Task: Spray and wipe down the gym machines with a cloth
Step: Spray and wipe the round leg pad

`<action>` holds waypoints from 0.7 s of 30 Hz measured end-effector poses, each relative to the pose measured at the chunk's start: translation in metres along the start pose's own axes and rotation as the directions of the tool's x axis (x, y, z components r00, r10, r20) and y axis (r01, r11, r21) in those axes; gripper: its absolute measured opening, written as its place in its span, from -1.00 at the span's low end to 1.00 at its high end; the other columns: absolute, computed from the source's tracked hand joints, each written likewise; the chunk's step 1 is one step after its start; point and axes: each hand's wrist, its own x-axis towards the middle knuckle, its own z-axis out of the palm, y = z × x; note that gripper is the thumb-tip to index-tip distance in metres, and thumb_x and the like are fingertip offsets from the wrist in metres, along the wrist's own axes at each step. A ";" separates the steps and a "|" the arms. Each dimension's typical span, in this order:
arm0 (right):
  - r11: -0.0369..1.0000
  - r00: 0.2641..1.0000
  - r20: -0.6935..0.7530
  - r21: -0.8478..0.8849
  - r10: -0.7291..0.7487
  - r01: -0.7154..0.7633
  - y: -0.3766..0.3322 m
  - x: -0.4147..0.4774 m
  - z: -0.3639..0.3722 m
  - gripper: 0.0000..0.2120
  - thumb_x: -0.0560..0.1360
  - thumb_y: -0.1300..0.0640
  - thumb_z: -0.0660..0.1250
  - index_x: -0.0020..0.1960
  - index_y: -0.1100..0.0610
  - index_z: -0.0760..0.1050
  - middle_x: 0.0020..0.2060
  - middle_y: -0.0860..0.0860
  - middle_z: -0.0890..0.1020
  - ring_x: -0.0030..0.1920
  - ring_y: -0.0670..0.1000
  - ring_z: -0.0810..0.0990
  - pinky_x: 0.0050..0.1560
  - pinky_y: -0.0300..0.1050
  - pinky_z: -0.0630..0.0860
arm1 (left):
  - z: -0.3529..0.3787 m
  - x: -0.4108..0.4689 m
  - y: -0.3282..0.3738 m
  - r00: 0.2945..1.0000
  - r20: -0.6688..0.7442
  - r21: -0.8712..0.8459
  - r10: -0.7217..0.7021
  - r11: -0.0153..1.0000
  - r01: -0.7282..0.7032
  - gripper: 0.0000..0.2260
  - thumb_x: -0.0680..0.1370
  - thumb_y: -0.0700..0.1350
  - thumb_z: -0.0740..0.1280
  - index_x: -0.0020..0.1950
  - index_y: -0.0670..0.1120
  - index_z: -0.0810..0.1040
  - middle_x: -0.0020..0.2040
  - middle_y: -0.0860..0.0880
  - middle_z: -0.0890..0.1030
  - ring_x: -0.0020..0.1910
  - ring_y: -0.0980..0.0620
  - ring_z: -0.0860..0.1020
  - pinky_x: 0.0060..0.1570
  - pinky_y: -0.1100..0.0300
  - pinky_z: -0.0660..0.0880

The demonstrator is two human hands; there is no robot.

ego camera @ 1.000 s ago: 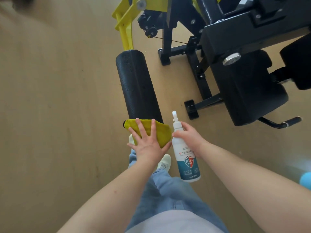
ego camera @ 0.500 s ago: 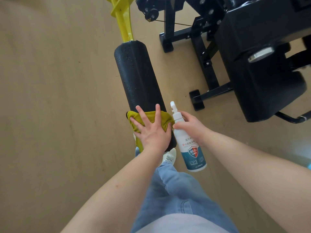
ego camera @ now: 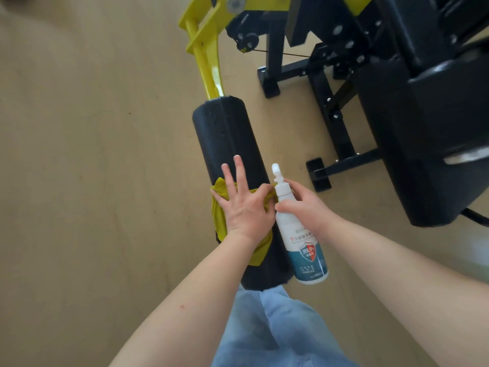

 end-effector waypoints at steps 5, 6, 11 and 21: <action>1.000 1.000 -0.008 -0.023 -0.016 0.016 -0.021 0.026 0.005 -0.28 0.35 0.03 0.45 0.51 -0.08 0.41 0.12 0.06 0.67 0.04 0.11 0.72 0.10 0.11 0.69 | -0.022 0.069 -0.017 0.995 -0.099 -0.065 0.005 0.998 -0.012 -0.93 0.61 0.00 0.30 0.00 0.19 0.55 0.69 -0.08 -0.20 0.64 -0.19 -0.28 0.42 -0.56 -0.05; 0.999 1.000 -0.009 -0.035 -0.016 0.016 -0.026 0.030 0.005 -0.29 0.38 0.03 0.47 0.52 -0.07 0.40 0.13 0.04 0.66 0.04 0.10 0.71 0.07 0.06 0.68 | -0.026 0.082 -0.021 0.994 -0.111 -0.084 0.000 0.996 -0.009 -0.92 0.62 0.00 0.29 0.00 0.18 0.55 0.69 -0.08 -0.18 0.64 -0.18 -0.26 0.44 -0.53 -0.05; 0.996 0.999 -0.001 -0.088 -0.032 0.032 -0.050 0.045 0.005 -0.38 0.56 0.18 0.44 0.55 -0.11 0.33 0.21 -0.02 0.60 0.07 0.04 0.68 -0.05 -0.10 0.61 | -0.054 0.146 -0.036 0.983 -0.156 -0.272 -0.094 0.961 0.049 -0.87 0.68 -0.04 0.24 -0.02 0.12 0.54 0.69 -0.07 -0.06 0.66 -0.16 -0.18 0.51 -0.43 -0.08; 0.994 0.997 -0.007 -0.081 -0.078 0.077 -0.076 0.064 0.007 -0.31 0.36 -0.01 0.44 0.49 -0.17 0.41 0.18 -0.06 0.64 0.04 -0.01 0.72 -0.06 -0.13 0.64 | -0.067 0.149 -0.044 0.891 -0.453 -0.179 0.017 0.978 -0.110 -0.88 0.63 -0.02 0.32 0.08 -0.01 0.60 0.24 -0.13 0.49 0.23 -0.20 0.43 0.25 -0.25 0.38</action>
